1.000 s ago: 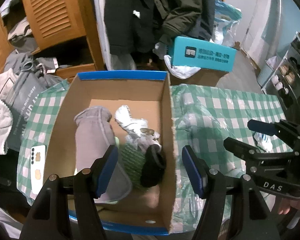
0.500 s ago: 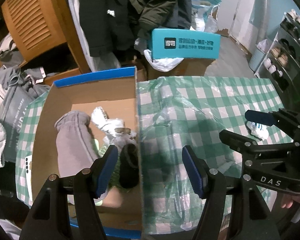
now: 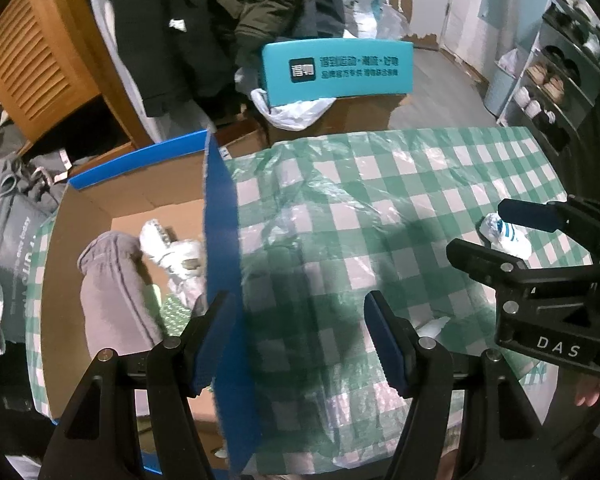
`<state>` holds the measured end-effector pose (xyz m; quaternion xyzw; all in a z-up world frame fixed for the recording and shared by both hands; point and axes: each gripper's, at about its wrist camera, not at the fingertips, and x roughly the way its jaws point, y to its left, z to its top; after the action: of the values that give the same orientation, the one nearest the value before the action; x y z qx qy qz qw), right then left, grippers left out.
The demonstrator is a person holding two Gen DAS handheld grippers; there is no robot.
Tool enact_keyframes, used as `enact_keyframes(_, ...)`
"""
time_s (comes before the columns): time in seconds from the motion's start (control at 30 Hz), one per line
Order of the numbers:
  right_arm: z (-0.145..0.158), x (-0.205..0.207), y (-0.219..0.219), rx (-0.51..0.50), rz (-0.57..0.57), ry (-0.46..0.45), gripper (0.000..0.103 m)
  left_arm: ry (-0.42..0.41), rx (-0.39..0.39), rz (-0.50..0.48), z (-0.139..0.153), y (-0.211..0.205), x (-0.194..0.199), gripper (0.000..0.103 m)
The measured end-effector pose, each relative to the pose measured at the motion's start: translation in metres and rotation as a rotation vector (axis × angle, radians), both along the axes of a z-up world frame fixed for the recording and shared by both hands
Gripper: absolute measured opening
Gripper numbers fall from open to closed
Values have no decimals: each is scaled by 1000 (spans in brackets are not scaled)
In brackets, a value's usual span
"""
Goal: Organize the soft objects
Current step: 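Move both tools back over the blue-striped white bag and small white item, then grasp the blue-striped white bag with the right tool while the left tool approaches the small white item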
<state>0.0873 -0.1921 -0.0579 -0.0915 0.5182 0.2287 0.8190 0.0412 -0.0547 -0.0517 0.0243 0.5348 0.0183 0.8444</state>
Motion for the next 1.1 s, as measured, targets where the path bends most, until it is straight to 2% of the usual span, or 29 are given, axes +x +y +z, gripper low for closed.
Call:
enact_keyframes(0.5, -19, 15, -53, -31, -90, 25, 69, 54, 20, -62, -18, -43, 18, 68)
enact_keyframes(0.77, -42, 34, -97, -89, -166, 49, 69, 89, 16, -84, -33, -60, 35, 68)
enact_keyframes(1.1, -65, 57, -136, -91, -232, 89, 69, 134, -34, -91, -54, -67, 54, 68)
